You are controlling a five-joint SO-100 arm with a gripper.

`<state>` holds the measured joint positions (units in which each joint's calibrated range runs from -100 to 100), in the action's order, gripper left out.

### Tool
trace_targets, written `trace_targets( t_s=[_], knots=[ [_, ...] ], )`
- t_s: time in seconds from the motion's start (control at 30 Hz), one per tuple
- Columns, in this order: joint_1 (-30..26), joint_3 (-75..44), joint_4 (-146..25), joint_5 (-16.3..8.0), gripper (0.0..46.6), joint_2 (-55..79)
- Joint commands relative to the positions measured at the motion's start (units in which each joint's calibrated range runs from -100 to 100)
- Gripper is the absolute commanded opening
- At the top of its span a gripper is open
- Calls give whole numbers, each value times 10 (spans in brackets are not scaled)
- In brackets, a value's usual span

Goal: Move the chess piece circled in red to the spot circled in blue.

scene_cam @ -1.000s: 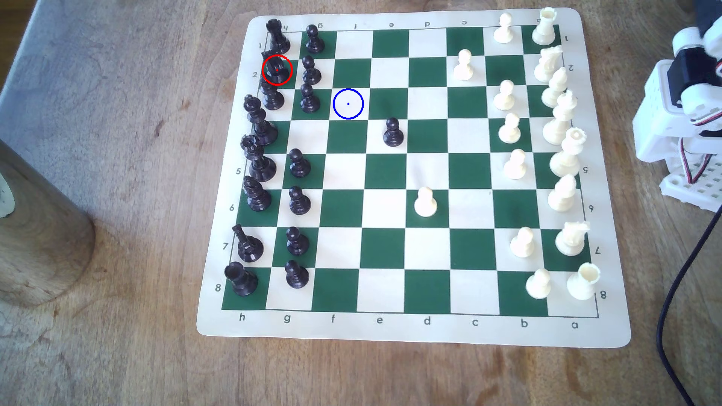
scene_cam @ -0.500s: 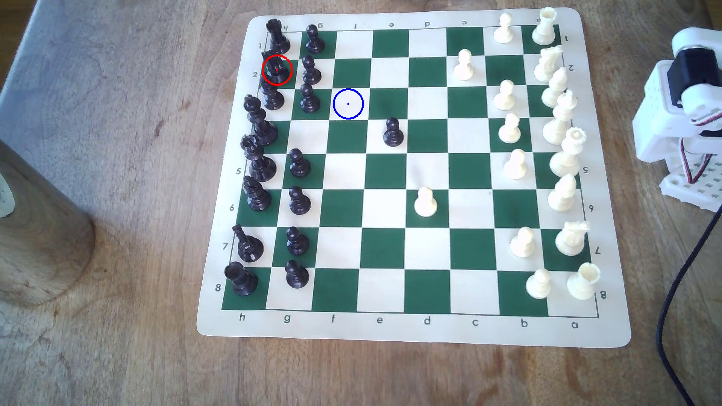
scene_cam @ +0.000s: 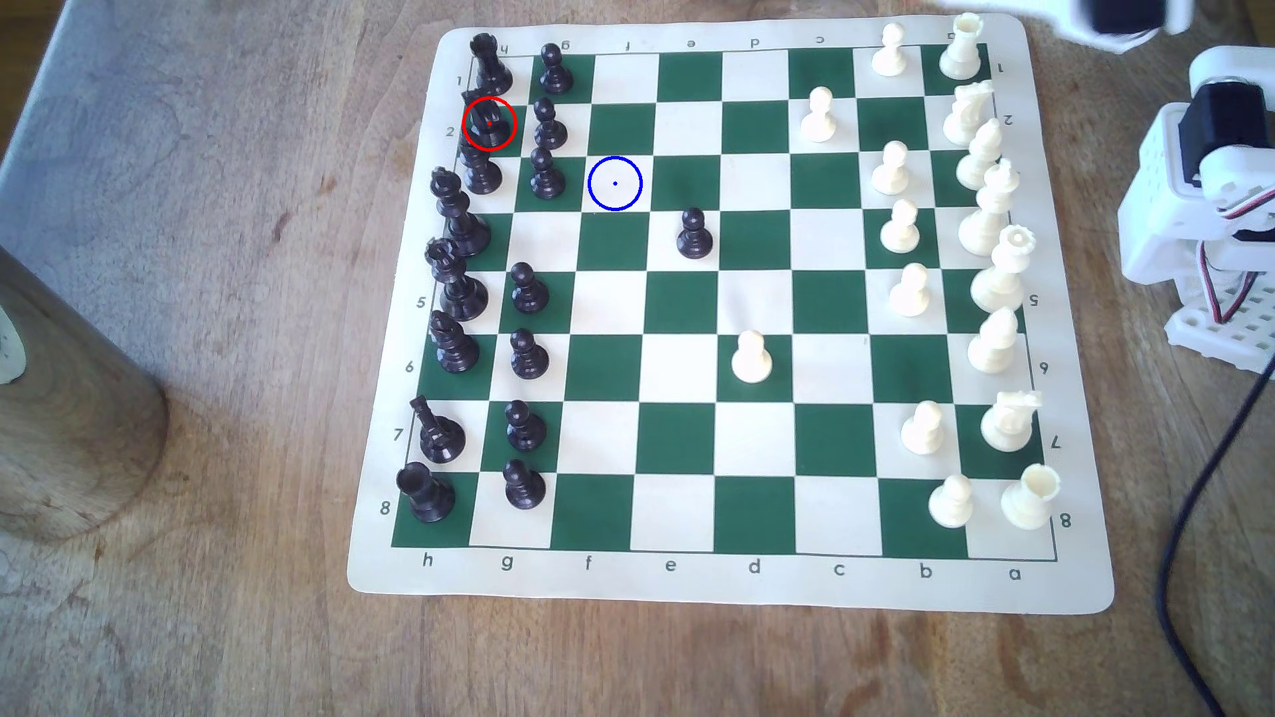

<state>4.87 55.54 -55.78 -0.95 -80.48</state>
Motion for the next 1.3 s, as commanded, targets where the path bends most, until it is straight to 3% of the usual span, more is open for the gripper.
trace_targets(
  t_s=[0.0, 0.17, 0.43, 0.47, 0.77, 0.93, 1.27],
  knots=[
    [-22, -85, 32, -1, 5, 151],
    [-23, -153, 84, 12, 4, 279],
    [1, -328, 128, 68, 7, 499],
    [8, -354, 145, 85, 17, 542],
    [42, -578, 167, 139, 47, 755],
    [49, -675, 149, 145, 47, 841],
    [71, -733, 192, 144, 57, 989]
  ],
)
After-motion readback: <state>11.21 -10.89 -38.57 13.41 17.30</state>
